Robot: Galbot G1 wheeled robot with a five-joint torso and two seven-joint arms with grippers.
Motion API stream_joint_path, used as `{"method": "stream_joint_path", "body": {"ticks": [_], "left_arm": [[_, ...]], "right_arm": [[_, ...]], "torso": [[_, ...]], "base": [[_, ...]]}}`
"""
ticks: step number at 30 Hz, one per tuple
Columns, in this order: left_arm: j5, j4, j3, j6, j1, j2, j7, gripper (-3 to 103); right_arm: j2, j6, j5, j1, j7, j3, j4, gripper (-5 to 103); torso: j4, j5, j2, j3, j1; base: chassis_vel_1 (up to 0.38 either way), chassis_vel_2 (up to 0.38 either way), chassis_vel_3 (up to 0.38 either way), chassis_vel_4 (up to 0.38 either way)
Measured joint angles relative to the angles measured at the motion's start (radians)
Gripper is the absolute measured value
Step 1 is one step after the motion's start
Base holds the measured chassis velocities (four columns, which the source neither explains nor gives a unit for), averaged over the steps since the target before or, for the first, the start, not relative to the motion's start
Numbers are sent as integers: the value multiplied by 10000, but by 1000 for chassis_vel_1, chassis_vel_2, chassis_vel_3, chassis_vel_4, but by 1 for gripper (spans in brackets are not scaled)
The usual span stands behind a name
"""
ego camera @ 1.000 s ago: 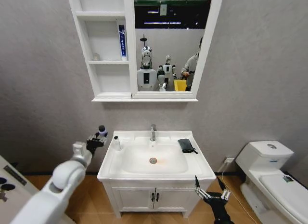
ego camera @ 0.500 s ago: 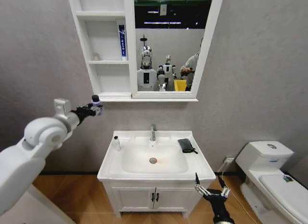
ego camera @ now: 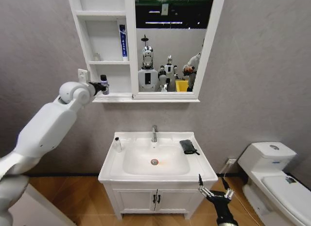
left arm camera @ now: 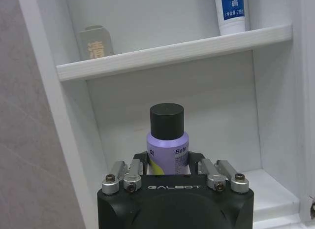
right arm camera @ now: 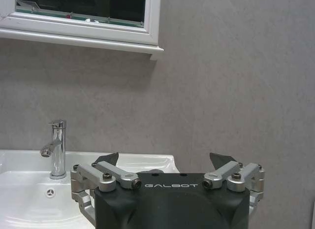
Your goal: Move facial cleanser and shampoo from washbasin to cabinet, then wipe washbasin with towel.
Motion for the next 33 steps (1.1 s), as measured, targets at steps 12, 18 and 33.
{"method": "stream_joint_path", "body": {"ticks": [12, 18, 33], "left_arm": [[538, 1693, 281, -13, -337, -771, 13, 42], [27, 2118, -127, -46, -261, -1046, -222, 42], [-650, -1939, -1684, -242, 2796, 1031, -490, 97]], "right_arm": [[-93, -70, 228, 177, 21, 9, -126, 100], [-130, -94, 247, 174, 21, 18, -136, 100], [-98, -109, 255, 105, 92, 70, -91, 100]], "torso": [[6, -4, 0, -1, 0], [4, -2, 1, -3, -1], [4, -9, 1, -2, -1]], "base": [[0, 0, 0, 0], [0, 0, 0, 0], [0, 0, 0, 0]]}}
